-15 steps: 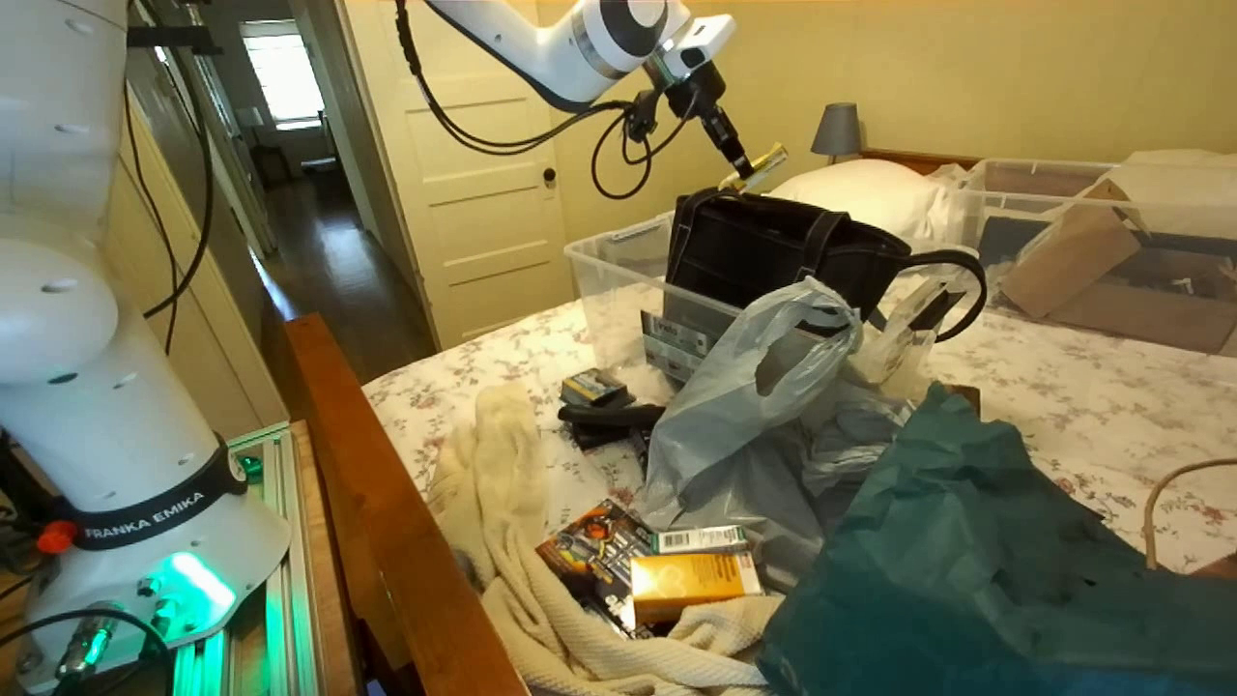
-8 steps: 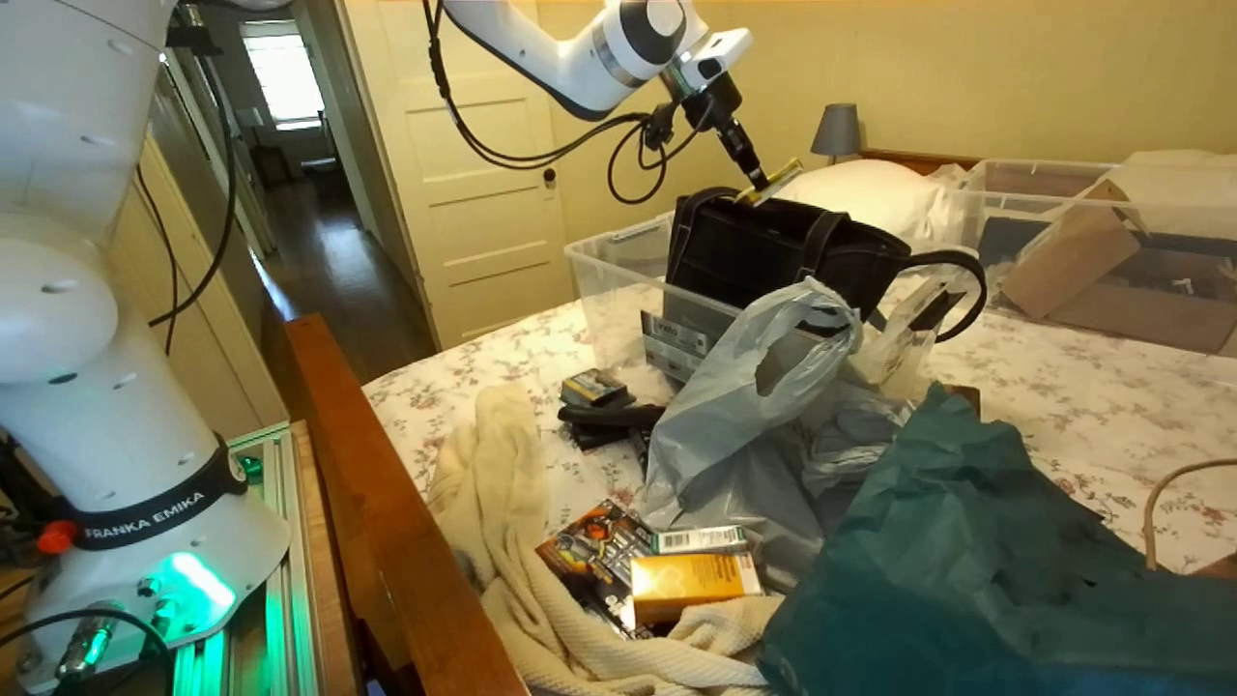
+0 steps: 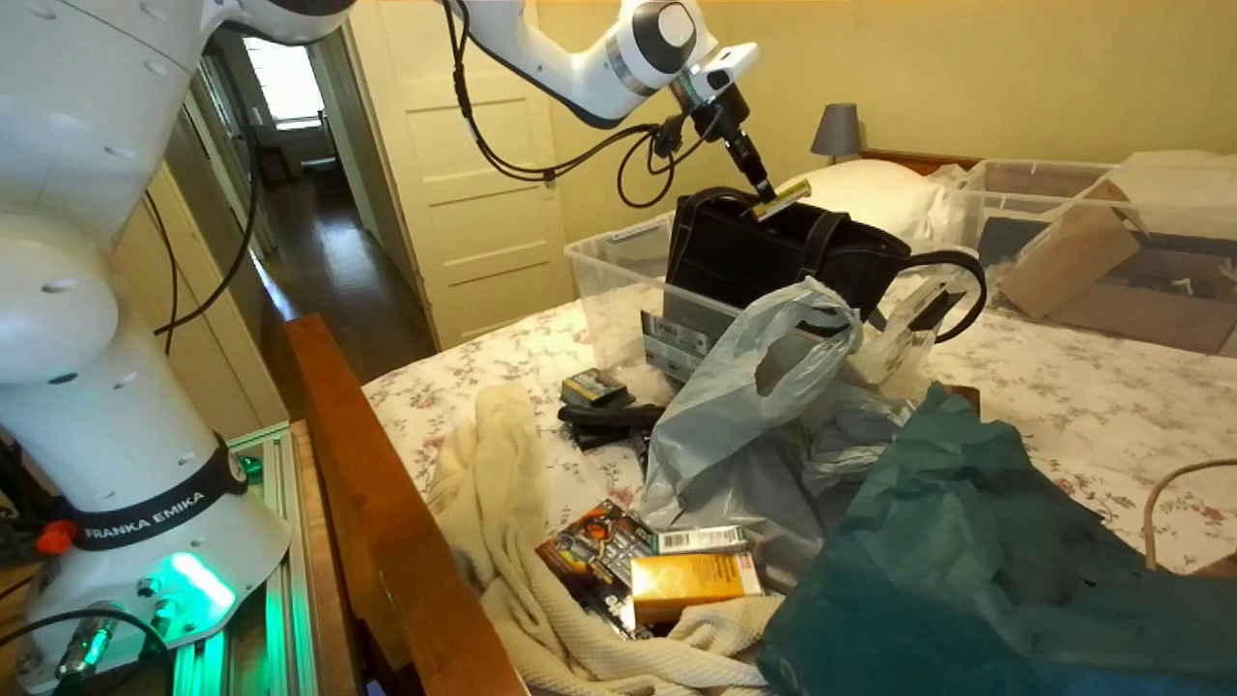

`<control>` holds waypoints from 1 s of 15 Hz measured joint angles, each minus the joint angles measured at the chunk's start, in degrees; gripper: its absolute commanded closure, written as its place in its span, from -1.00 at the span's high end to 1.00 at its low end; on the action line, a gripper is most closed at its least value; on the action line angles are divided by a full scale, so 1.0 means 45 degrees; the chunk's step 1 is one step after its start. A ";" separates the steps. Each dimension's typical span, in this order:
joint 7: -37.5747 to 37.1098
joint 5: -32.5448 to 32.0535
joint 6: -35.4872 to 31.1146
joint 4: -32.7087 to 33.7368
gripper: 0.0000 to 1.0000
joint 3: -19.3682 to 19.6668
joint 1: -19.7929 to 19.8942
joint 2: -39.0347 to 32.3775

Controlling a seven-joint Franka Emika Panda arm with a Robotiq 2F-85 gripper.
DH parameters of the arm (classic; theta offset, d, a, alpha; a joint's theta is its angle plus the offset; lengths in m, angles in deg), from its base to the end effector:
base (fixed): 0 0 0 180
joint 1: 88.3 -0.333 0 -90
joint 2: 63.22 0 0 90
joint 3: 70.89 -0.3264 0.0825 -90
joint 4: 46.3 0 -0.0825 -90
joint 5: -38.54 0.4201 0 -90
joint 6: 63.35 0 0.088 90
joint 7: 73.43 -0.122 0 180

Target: Pick up the yellow plastic from the bed and put it in the bag

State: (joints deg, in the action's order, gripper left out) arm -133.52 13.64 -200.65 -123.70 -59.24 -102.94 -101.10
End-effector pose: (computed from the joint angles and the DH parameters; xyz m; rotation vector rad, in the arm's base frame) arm 0.8051 0.0724 0.3654 2.6729 -0.9212 0.8298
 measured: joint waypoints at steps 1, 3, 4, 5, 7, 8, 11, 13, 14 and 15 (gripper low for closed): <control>0.0003 0.0004 0.0104 0.0154 0.27 -0.0001 0.0000 -0.0077; 0.0006 0.0004 0.0248 0.0386 0.55 -0.0003 0.0000 -0.0182; 0.0007 0.0004 0.0291 0.0459 0.67 -0.0005 0.0000 -0.0205; 0.0010 0.0005 0.0319 0.0519 0.80 -0.0008 0.0000 -0.0222; 0.0015 0.0005 0.0400 0.0632 0.99 -0.0020 0.0000 -0.0259; 0.0021 0.0005 0.0424 0.0662 1.00 -0.0035 0.0000 -0.0266; 0.0101 0.0059 0.0488 0.0727 1.00 -0.0142 0.0000 -0.0259; 0.0376 0.0172 0.0642 0.0727 1.00 -0.0318 0.0001 -0.0186; 0.0631 0.0247 0.0721 0.0698 1.00 -0.0427 0.0004 -0.0109; 0.0965 0.0300 0.0733 0.0603 1.00 -0.0542 0.0016 0.0004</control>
State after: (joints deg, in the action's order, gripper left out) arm -129.18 14.99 -197.35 -120.98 -61.68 -102.87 -101.08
